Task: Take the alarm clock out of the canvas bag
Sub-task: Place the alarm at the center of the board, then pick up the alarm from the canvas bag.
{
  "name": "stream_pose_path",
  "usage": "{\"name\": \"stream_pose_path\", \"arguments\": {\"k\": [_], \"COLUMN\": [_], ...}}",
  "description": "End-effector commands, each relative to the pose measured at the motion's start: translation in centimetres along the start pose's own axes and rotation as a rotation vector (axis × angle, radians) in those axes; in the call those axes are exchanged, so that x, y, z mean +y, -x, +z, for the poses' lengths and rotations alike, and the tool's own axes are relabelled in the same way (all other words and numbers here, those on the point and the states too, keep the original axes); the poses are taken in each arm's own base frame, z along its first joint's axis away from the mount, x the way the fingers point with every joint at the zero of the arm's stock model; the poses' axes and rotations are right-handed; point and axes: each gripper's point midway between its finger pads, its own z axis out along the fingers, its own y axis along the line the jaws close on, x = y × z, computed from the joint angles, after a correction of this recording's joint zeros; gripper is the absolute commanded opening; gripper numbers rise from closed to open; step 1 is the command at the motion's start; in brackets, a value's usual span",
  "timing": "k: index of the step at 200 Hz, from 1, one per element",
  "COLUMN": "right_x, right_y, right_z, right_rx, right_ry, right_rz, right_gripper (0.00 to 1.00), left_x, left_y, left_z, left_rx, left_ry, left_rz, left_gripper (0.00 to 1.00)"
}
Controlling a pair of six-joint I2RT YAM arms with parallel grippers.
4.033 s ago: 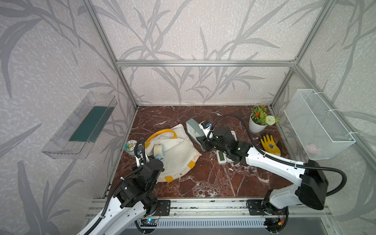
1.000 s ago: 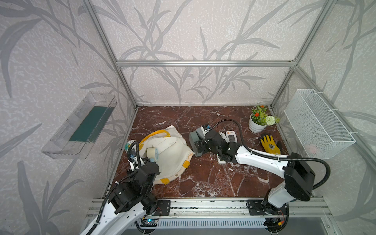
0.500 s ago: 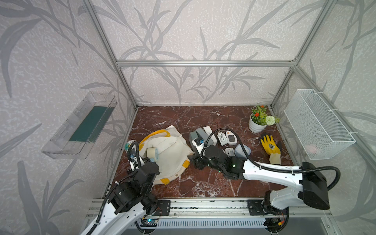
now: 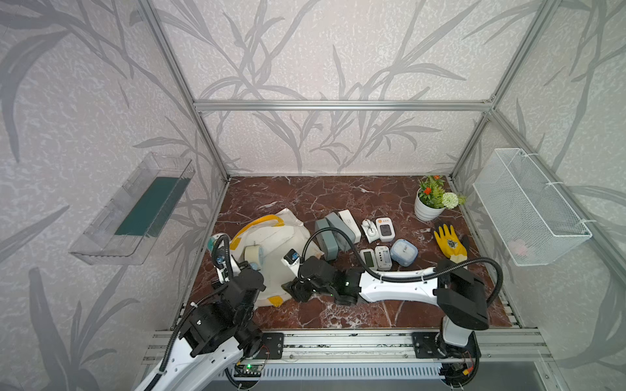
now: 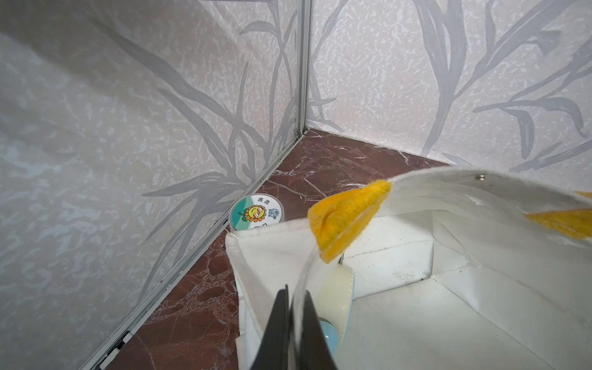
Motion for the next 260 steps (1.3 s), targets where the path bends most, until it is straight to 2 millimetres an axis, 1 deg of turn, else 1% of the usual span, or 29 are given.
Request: {"name": "stream_pose_path", "arguments": {"k": [1,20,66,81,116,135,155,187,204,225,237,260], "right_x": [0.8,0.9,2.4,2.3,2.5,2.2,1.4,-1.0,-2.2,-3.4,-3.9,-5.2], "right_y": [0.1,-0.3,0.3,0.1,0.5,0.6,0.4,-0.1,0.2,0.7,1.1,1.6], "right_z": [1.9,3.8,7.5,8.7,10.6,11.5,12.5,14.1,14.6,14.8,14.4,13.4], "right_rx": [0.043,0.075,0.092,0.113,0.127,0.120,0.126,0.153,0.155,0.144,0.138,0.124], "right_ry": [0.015,0.010,0.059,0.050,0.044,0.025,-0.007,-0.109,-0.133,-0.148,-0.163,-0.202], "right_rz": [0.015,0.021,0.044,0.049,0.065,0.090,0.125,0.147,0.163,0.167,0.152,0.134], "right_gripper": [0.66,0.66,0.70,0.72,0.75,0.78,0.79,0.78,0.72,0.58,0.50,0.39], "left_x": [-0.2,-0.4,-0.9,-1.1,-1.4,-1.5,-1.5,-1.4,-1.4,-1.2,-1.1,-0.7], "left_y": [0.7,0.8,0.6,0.5,0.3,0.3,0.4,0.5,0.5,0.5,0.5,0.4], "left_z": [-0.1,-0.1,-0.2,-0.2,-0.1,-0.1,-0.1,-0.1,-0.2,-0.3,-0.3,-0.3], "left_rx": [-0.025,-0.027,-0.024,-0.020,-0.017,-0.017,-0.018,-0.019,-0.019,-0.018,-0.016,-0.023], "left_ry": [-0.015,-0.032,-0.064,-0.073,-0.084,-0.087,-0.089,-0.090,-0.089,-0.087,-0.086,-0.081], "left_rz": [-0.046,-0.053,-0.050,-0.050,-0.049,-0.041,-0.041,-0.041,-0.042,-0.048,-0.047,-0.046], "left_gripper": [0.00,0.00,0.00,0.00,0.00,0.00,0.00,0.00,0.00,0.00,0.00,0.00]}}
